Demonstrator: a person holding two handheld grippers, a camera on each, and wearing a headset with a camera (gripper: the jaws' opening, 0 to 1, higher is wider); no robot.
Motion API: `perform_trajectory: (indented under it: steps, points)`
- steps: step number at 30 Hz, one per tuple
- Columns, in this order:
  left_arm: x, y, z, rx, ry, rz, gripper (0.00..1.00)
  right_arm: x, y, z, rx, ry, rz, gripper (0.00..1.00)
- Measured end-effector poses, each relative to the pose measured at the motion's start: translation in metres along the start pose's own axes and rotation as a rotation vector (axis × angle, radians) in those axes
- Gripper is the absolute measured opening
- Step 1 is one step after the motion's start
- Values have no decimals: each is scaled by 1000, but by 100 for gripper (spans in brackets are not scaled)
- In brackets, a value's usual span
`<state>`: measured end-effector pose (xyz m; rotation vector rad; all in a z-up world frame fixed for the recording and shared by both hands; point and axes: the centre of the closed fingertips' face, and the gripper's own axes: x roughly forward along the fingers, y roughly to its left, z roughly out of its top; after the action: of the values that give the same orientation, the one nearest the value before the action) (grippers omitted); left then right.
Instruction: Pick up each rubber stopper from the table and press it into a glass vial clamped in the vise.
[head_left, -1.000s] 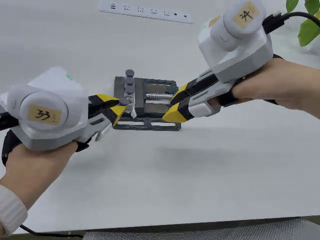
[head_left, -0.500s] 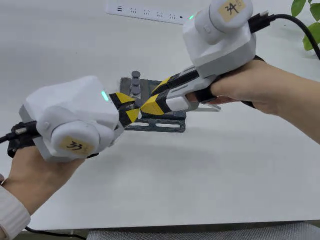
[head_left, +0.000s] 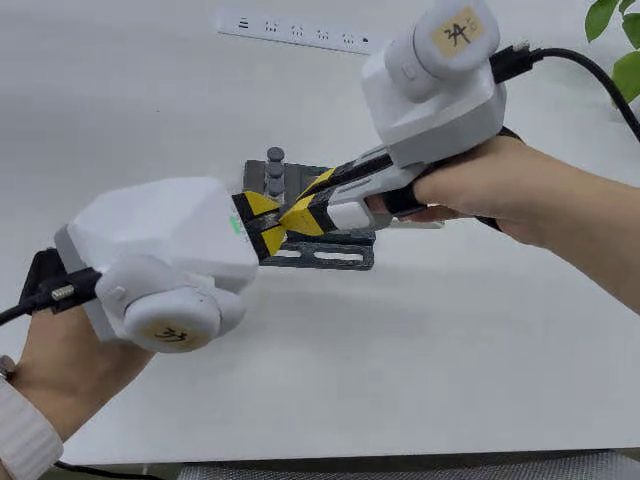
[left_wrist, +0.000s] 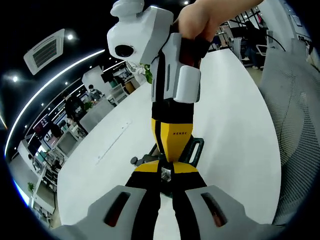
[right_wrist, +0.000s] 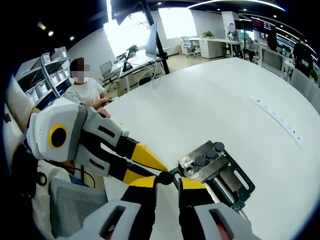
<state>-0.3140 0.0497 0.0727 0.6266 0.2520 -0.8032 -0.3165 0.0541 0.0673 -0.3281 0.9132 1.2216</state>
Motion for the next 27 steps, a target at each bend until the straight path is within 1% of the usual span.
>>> perform_trajectory:
  steps: [3, 8, 13, 18, 20, 22, 24, 26, 27]
  points:
    - [0, 1, 0, 6, -1, 3, 3, 0, 1, 0, 11, -5, 9, 10]
    - [-1, 1, -1, 15, -3, 2, 3, 1, 1, 0, 24, -10, 19, 9]
    - [0, 0, -3, 16, 1, 2, 3, 1, 3, -1, 16, -5, 22, 8]
    - [0, -1, -3, 37, 5, 1, 3, 2, 2, -1, 19, 1, 23, 8]
    - [0, -2, -3, 58, 9, 4, 3, 2, 2, -1, 23, 0, 22, 9]
    - [0, -3, -3, 47, 8, 2, 3, 2, 1, -1, 24, 0, 19, 8]
    - [0, -2, -2, 52, 7, 5, 3, 2, 0, 0, 42, -8, 12, 8]
    - [1, -2, -2, 35, 6, 5, 3, 2, 0, -1, 39, -7, 14, 7]
    - [1, -2, -3, 37, 6, 6, 3, 2, 1, -1, 39, -6, 14, 7]
